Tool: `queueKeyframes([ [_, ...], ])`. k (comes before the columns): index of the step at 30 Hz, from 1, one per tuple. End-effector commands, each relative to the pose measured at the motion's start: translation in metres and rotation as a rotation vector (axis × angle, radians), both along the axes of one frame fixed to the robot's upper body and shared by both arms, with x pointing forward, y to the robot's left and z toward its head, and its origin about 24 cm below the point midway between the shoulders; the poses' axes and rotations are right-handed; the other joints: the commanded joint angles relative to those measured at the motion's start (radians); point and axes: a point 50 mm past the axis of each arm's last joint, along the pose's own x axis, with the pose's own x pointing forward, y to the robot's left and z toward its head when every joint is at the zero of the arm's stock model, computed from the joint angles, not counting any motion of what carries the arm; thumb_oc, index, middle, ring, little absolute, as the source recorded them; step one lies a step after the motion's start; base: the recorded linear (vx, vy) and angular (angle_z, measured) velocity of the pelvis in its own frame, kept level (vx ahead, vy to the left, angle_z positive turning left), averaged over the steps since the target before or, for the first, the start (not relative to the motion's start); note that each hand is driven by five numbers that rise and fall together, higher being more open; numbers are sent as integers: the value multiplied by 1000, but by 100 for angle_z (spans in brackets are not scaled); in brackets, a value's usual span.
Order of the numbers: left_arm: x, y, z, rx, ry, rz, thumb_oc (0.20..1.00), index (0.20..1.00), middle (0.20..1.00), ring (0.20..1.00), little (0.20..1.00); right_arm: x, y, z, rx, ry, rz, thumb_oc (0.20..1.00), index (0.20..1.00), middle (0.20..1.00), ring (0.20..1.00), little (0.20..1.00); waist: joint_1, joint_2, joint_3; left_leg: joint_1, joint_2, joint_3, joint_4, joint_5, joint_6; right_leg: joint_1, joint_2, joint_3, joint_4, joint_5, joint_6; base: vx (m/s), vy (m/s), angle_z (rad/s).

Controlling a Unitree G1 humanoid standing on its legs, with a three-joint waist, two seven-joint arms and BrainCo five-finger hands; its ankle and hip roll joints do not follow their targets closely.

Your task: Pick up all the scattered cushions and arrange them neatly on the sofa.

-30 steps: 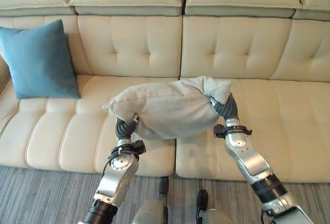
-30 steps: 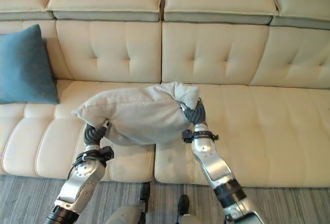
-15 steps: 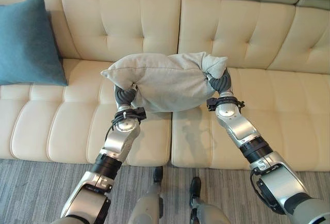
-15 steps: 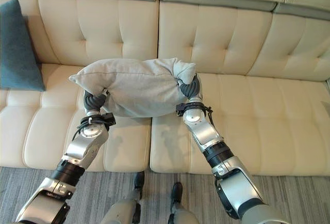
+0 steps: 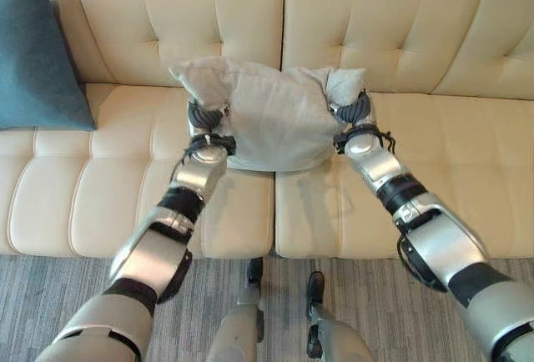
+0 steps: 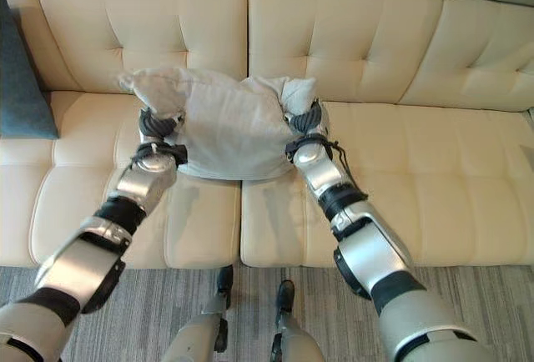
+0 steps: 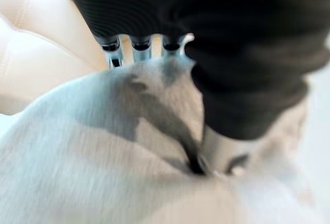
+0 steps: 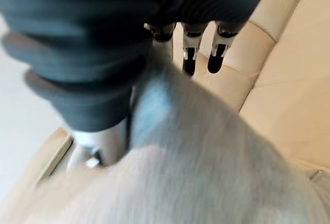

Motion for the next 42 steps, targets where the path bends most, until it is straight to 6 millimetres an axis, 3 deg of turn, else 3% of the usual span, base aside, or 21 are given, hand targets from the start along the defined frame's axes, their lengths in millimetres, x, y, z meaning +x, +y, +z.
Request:
queueKeyframes([
  [1, 7, 23, 57, -170, -159, 32, 1000, 1000, 1000, 1000, 1000, 5, -31, 28, 207, -69, -76, 1000, 1000, 1000, 1000, 1000, -2, 2, 1, 48, -8, 3, -7, -114, -40, 46, -35, -13, -5, -91, 75, 10, 34, -2],
  [2, 6, 30, 59, -201, -168, 41, 1000, 1000, 1000, 1000, 1000, 4, -38, 27, 221, -67, -93, 1000, 1000, 1000, 1000, 1000, -3, 3, -3, 54, -9, 4, -7, -118, -38, 49, -36, -13, -5, -90, 77, 22, 60, -3],
  [4, -1, 53, 56, -346, -218, 61, 1000, 1000, 1000, 1000, 1000, -2, -72, 33, 261, -117, -159, 1000, 1000, 1000, 1000, 1000, -6, 8, -20, 77, -12, 9, -7, -133, -35, 64, -37, -14, -5, -93, 79, 30, 68, -5],
  [5, -1, 53, 55, -348, -216, 60, 1000, 1000, 1000, 1000, 1000, -2, -72, 32, 260, -115, -159, 1000, 1000, 1000, 1000, 1000, -6, 9, -20, 79, -12, 9, -7, -134, -35, 66, -38, -14, -5, -93, 79, 0, 47, -4],
  [9, -22, 95, 17, -332, -154, 129, 1000, 1000, 1000, 1000, 1000, -20, -123, 1, 259, -99, -269, 1000, 1000, 1000, 1000, 1000, -10, 11, -55, 123, -17, 19, -7, -156, -29, 96, -37, -10, -5, -96, 79, 24, 47, -2],
  [15, -66, 133, -41, -202, -50, 210, 1000, 1000, 1000, 1000, 1000, -56, -153, -52, 340, -112, -347, 1000, 1000, 1000, 1000, 1000, -13, 21, -81, 162, -23, 24, -7, -169, -18, 127, -44, -9, -5, -95, 80, -8, 48, -9],
  [16, -67, 133, -42, -201, -46, 211, 1000, 1000, 1000, 1000, 1000, -57, -153, -53, 339, -108, -347, 1000, 1000, 1000, 1000, 1000, -13, 21, -83, 166, -24, 23, -7, -175, -19, 131, -44, -8, -5, -99, 81, 2, 47, -10],
  [18, -94, 132, -83, -116, 60, 190, 1000, 1000, 1000, 1000, 1000, -82, -155, -93, 373, -51, -327, 1000, 1000, 1000, 1000, 1000, -18, 21, -97, 182, -28, 25, -7, -175, -11, 145, -49, -7, -5, -93, 80, -44, 66, -6],
  [19, -95, 132, -85, -115, 64, 190, 1000, 1000, 1000, 1000, 1000, -82, -155, -94, 372, -47, -327, 1000, 1000, 1000, 1000, 1000, -19, 21, -99, 187, -29, 24, -7, -181, -12, 150, -49, -7, -5, -98, 81, -73, 82, -3],
  [21, -126, 129, -118, -64, 148, 173, 1000, 1000, 1000, 1000, 1000, -115, -167, -127, 343, 27, -338, 1000, 1000, 1000, 1000, 1000, -29, 23, -106, 195, -35, 23, -7, -180, -4, 160, -59, -16, -5, -84, 81, -83, 83, -2],
  [24, -143, 128, -131, -50, 180, 179, 1000, 1000, 1000, 1000, 1000, -132, -170, -145, 334, 76, -348, 1000, 1000, 1000, 1000, 1000, -35, 25, -107, 199, -40, 23, -7, -188, -4, 161, -63, -19, -5, -78, 84, -89, 51, 1],
  [27, -174, 127, -164, -119, 260, 211, 1000, 1000, 1000, 1000, 1000, -155, -171, -170, 241, 200, -326, 1000, 1000, 1000, 1000, 1000, -30, 27, -89, 184, -31, 63, -7, -182, 0, 112, -67, -29, -5, 8, 102, -236, 16, -16],
  [28, -186, 120, -183, -111, 342, 180, 1000, 1000, 1000, 1000, 1000, -170, -169, -191, 209, 302, -301, 1000, 1000, 1000, 1000, 1000, -38, 32, -78, 188, -22, 72, -7, -169, 0, 137, -56, -22, 15, -13, 89, -219, -17, -39],
  [29, -186, 120, -183, -111, 342, 180, 1000, 1000, 1000, 1000, 1000, -170, -169, -191, 209, 302, -300, 1000, 1000, 1000, 1000, 1000, -38, 33, -79, 185, -22, 72, -7, -167, 0, 135, -56, -22, 15, -11, 88, -198, -15, -34],
  [31, -216, 108, -219, -129, 501, 150, 1000, 1000, 1000, 1000, 1000, -195, -163, -225, 220, 445, -295, 1000, 1000, 1000, 1000, 1000, -40, 40, -89, 192, -8, 79, -7, -157, 7, 179, -36, 3, 210, -133, 64, -202, -38, -22],
  [33, -222, 108, -224, -124, 535, 141, 1000, 1000, 1000, 1000, 1000, -201, -165, -229, 210, 478, -292, 1000, 1000, 1000, 1000, 1000, -38, 39, -102, 190, -11, 79, -7, -158, 7, 194, -32, 14, 218, -150, 59, -136, -67, -15],
  [34, -239, 101, -243, -164, 620, 138, 1000, 1000, 1000, 1000, 1000, -214, -165, -242, 201, 547, -296, 1000, 1000, 1000, 1000, 1000, -34, 24, -127, 186, -22, 74, -7, -150, 5, 252, -15, 46, 241, -166, 56, -195, -134, -10],
  [36, -249, 96, -252, -168, 672, 133, 1000, 1000, 1000, 1000, 1000, -218, -162, -249, 177, 591, -286, 1000, 1000, 1000, 1000, 1000, -21, 11, -130, 156, -26, 79, -7, -122, -1, 301, 6, 58, 203, -206, 43, -328, -187, 0],
  [38, -251, 93, -254, -195, 667, 146, 1000, 1000, 1000, 1000, 1000, -215, -154, -252, 152, 618, -252, 1000, 1000, 1000, 1000, 1000, 2, 5, -116, 123, 2, 86, -7, -71, -24, 316, 25, 21, 134, -272, 7, -430, -250, -32],
  [41, -250, 89, -257, -198, 679, 127, 1000, 1000, 1000, 1000, 1000, -218, -152, -256, 129, 649, -222, 1000, 1000, 1000, 1000, 1000, -5, 11, -78, 74, 36, 53, -7, 9, -77, 285, 96, 31, 109, -292, -47, -503, -334, -14],
  [42, -249, 87, -258, -190, 690, 112, 1000, 1000, 1000, 1000, 1000, -218, -152, -257, 118, 659, -218, 1000, 1000, 1000, 1000, 1000, -14, 17, -66, 62, 43, 45, -7, 4, -80, 271, 109, 19, 111, -288, -54, -515, -323, 40],
])
